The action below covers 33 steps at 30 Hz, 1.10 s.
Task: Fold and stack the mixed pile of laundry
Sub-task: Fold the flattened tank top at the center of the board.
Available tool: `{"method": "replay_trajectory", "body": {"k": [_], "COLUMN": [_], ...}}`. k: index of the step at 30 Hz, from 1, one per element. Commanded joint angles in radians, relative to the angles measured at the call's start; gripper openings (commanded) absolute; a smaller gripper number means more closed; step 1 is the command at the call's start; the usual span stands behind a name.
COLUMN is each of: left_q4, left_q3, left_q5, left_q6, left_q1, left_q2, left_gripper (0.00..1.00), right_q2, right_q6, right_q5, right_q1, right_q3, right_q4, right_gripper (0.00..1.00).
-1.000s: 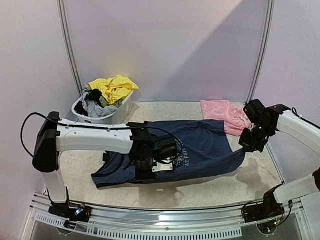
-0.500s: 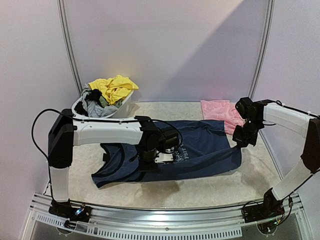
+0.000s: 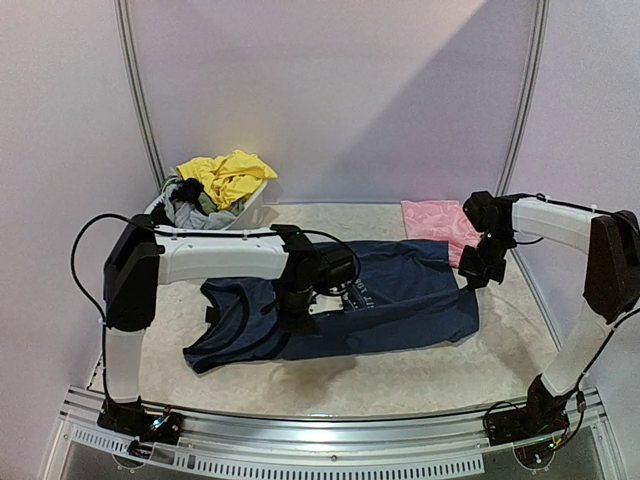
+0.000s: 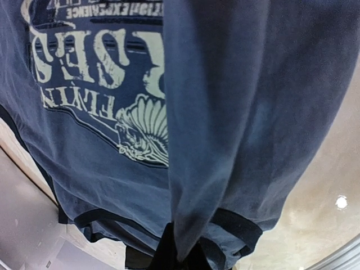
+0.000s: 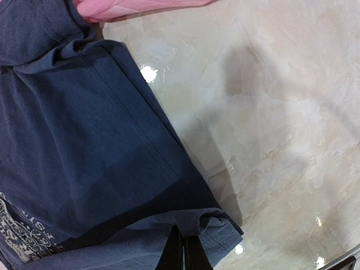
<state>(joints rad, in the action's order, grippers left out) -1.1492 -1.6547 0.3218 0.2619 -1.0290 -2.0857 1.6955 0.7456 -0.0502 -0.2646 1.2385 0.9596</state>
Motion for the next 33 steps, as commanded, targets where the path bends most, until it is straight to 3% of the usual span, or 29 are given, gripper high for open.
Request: {"method": "replay_trajectory", "body": {"k": [1, 20, 23, 26, 33], "left_q4": [-0.006, 0.018, 0.01, -0.003, -0.027], "left_q3": [-0.027, -0.08, -0.084, -0.091, -0.12], "left_q5": [0.014, 0.072, 0.084, 0.087, 0.067], "left_q6": [0.004, -0.016, -0.029, -0.06, -0.211], "left_q1": [0.02, 0.032, 0.032, 0.032, 0.033], "left_q2": [-0.04, -0.116, -0.122, -0.109, 0.0], "left_gripper": [0.0, 0.06, 0.11, 0.21, 0.7], "right_q2": [0.048, 0.156, 0.163, 0.167, 0.067], "right_q6": [-0.03, -0.046, -0.051, -0.063, -0.077], "right_q5": [-0.003, 0.028, 0.079, 0.103, 0.105], "right_q1": [0.013, 0.022, 0.02, 0.021, 0.064], "right_q3": [0.037, 0.081, 0.085, 0.112, 0.152], "right_q4": [-0.008, -0.045, -0.081, -0.075, 0.004], "right_gripper": [0.0, 0.0, 0.07, 0.2, 0.35]}}
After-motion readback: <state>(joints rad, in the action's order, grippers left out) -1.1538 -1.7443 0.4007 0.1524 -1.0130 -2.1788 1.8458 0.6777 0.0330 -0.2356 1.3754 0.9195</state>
